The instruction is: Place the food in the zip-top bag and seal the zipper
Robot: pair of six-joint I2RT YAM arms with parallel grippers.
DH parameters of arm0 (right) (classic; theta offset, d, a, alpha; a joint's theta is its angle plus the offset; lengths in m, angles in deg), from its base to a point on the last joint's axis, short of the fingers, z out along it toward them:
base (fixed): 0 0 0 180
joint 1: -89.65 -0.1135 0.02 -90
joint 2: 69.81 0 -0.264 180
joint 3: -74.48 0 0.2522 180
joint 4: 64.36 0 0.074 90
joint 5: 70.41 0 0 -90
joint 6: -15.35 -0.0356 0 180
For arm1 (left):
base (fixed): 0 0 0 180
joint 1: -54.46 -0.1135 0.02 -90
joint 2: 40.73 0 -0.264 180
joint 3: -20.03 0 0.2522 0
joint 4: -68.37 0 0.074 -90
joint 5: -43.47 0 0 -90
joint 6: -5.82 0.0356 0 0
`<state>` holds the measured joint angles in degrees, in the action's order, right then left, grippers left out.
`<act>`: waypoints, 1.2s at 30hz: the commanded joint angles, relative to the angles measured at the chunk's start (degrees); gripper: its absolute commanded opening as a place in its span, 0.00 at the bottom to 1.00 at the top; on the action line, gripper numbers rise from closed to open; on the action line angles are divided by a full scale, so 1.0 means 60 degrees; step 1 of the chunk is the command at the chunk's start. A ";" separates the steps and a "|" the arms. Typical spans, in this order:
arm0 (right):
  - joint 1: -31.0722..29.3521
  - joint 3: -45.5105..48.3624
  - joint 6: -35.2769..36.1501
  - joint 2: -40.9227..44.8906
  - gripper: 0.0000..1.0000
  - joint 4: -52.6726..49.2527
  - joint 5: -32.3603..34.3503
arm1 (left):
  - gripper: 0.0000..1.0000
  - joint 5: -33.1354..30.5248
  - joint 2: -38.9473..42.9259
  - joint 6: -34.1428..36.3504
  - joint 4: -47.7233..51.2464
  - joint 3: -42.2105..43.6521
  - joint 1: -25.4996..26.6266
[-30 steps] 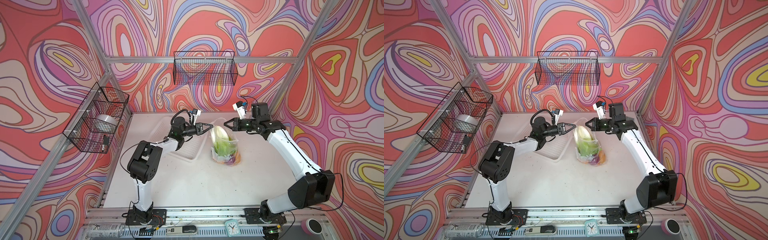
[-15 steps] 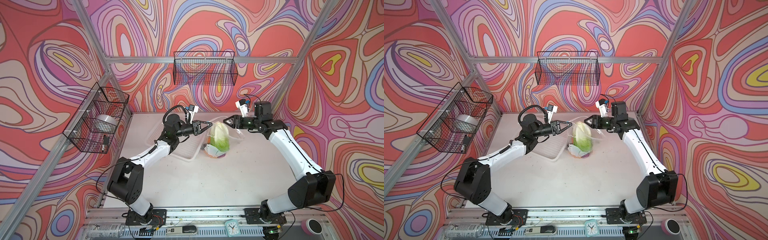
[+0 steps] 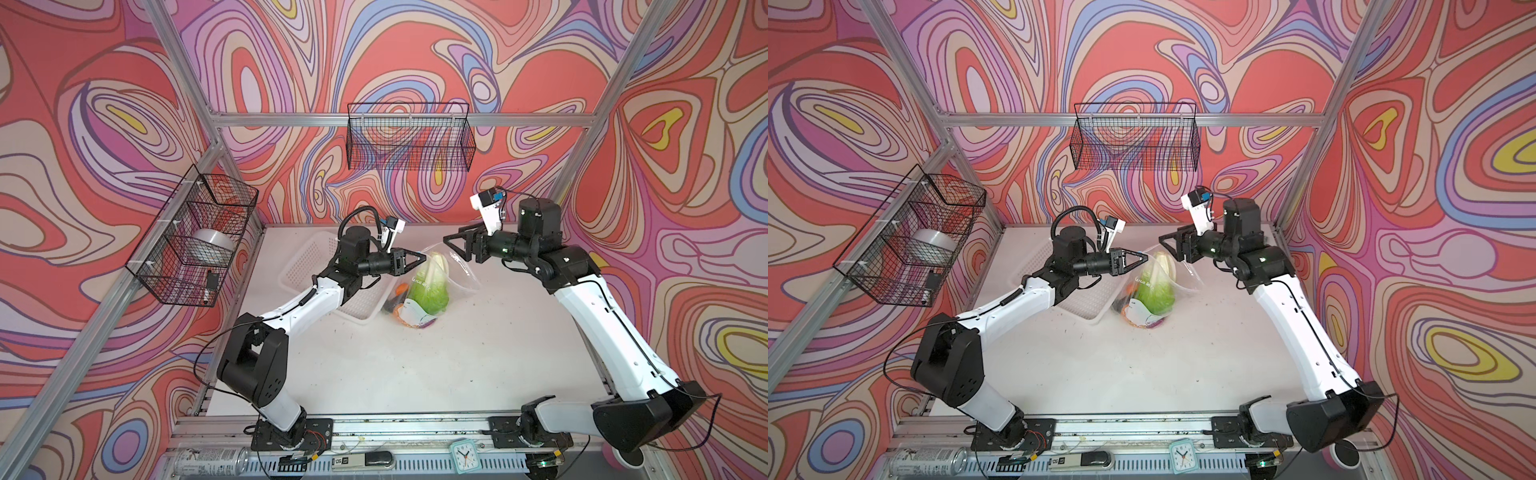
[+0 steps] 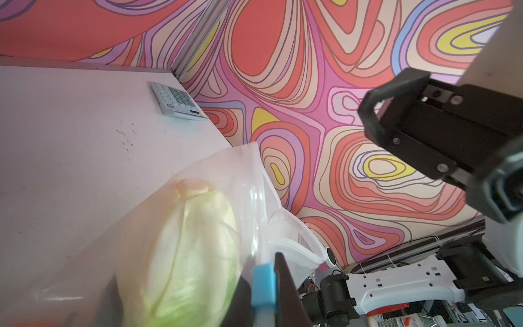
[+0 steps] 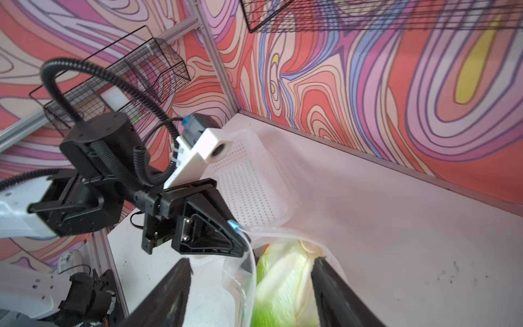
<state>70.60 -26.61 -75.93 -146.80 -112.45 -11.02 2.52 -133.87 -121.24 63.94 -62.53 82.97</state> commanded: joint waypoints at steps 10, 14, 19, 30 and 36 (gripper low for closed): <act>-0.0839 0.0492 0.0978 -0.0997 0.59 -0.0151 0.1135 | 0.00 -0.0068 0.0407 0.0658 0.0583 -0.0385 0.0053; -0.0847 0.0753 0.0903 -0.1034 0.51 -0.0189 0.0857 | 0.00 -0.0110 0.0379 0.0637 0.0490 -0.0385 0.0052; -0.0845 0.1078 0.0776 -0.1049 0.47 -0.0235 0.0803 | 0.00 -0.0167 0.0435 0.0682 0.0466 -0.0407 0.0053; -0.0840 0.1086 0.0689 -0.0992 0.00 0.0021 0.0738 | 1.00 -0.0082 0.0893 -0.0327 -0.1397 0.0459 -0.0615; -0.0836 0.1689 0.0199 -0.0399 0.00 0.1101 0.0297 | 0.83 0.1199 0.0756 -0.1857 -0.4156 0.0995 -0.1693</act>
<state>65.66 -18.04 -72.83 -151.87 -110.53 -7.02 4.93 -129.76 -127.32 50.28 -56.93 73.84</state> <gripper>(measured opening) 0.042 0.861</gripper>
